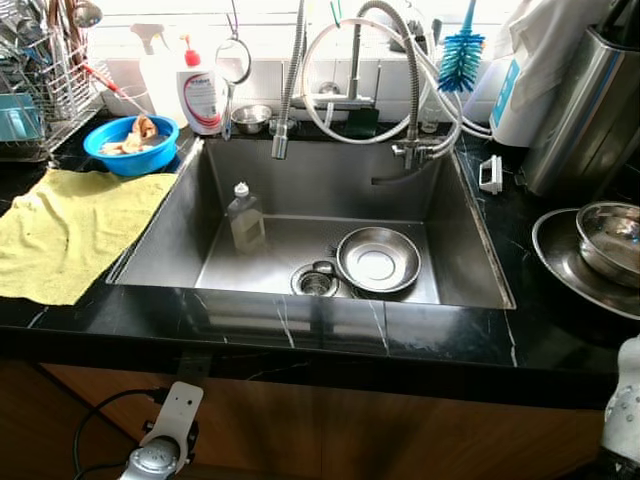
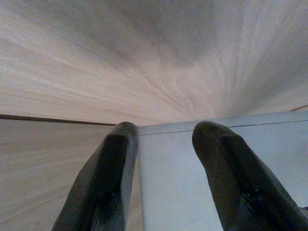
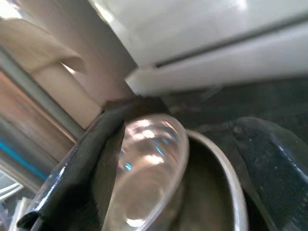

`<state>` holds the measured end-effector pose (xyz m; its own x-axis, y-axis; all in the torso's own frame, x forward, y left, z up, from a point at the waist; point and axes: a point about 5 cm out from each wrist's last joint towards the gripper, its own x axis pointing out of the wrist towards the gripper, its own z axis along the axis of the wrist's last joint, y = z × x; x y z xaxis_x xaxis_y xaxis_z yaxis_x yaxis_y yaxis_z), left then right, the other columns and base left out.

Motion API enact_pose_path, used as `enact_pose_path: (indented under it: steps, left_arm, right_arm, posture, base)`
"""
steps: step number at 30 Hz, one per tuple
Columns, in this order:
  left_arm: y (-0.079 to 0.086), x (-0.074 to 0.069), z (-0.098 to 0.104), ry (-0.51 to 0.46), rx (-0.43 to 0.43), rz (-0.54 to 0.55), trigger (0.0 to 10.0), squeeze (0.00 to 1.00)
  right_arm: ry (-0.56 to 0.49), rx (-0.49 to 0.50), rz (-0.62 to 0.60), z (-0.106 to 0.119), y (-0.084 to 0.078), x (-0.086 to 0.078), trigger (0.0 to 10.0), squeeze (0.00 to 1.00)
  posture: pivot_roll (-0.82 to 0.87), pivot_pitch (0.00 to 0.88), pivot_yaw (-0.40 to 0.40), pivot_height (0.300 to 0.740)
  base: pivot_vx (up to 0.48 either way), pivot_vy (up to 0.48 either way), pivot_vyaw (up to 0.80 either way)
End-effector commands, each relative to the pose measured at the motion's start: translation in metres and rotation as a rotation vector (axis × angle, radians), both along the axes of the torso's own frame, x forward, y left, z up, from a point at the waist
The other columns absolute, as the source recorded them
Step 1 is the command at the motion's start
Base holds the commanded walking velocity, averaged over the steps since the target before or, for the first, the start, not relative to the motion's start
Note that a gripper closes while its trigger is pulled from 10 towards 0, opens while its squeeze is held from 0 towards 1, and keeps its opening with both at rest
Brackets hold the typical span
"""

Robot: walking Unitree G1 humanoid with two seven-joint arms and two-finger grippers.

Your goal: Kitchen organization

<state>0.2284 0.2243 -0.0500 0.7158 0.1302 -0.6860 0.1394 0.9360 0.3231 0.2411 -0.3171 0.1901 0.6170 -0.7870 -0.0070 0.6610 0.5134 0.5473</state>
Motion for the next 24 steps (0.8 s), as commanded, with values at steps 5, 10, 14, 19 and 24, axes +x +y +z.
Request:
enact_pose_path:
  steps: [5,10,14,19,24]
  left_arm:
    - [0.002,-0.001,0.000,0.012,0.016,-0.012,10.0,0.00]
    - [0.002,-0.001,0.000,0.011,0.015,-0.011,10.0,0.00]
    - [0.002,-0.001,0.000,0.008,0.014,-0.010,10.0,0.00]
    - [0.001,0.000,0.000,0.005,0.013,-0.009,10.0,0.00]
    - [0.000,0.000,0.000,0.005,0.010,-0.011,10.0,0.00]
  right_arm:
    - [-0.012,0.113,-0.011,-0.004,-0.003,0.004,10.0,0.00]
    - [-0.011,0.125,-0.007,-0.002,-0.005,0.006,10.0,0.00]
    - [-0.003,0.113,-0.001,0.002,-0.006,0.007,10.0,0.00]
    - [0.070,0.025,0.014,0.006,-0.006,0.010,10.0,0.00]
    - [0.143,-0.081,0.063,0.011,-0.001,0.016,10.0,0.00]
  posture:
    - [-0.08,0.000,0.026,0.740]
    - [-0.08,0.000,0.026,0.740]
    - [-0.08,0.000,0.026,0.740]
    - [-0.08,0.000,0.026,0.740]
    - [-0.08,0.000,0.025,0.740]
  base:
    - [0.000,0.000,0.00]
    - [0.000,0.000,0.00]
    - [0.000,0.000,0.00]
    - [0.000,0.000,0.00]
    - [0.000,0.000,0.00]
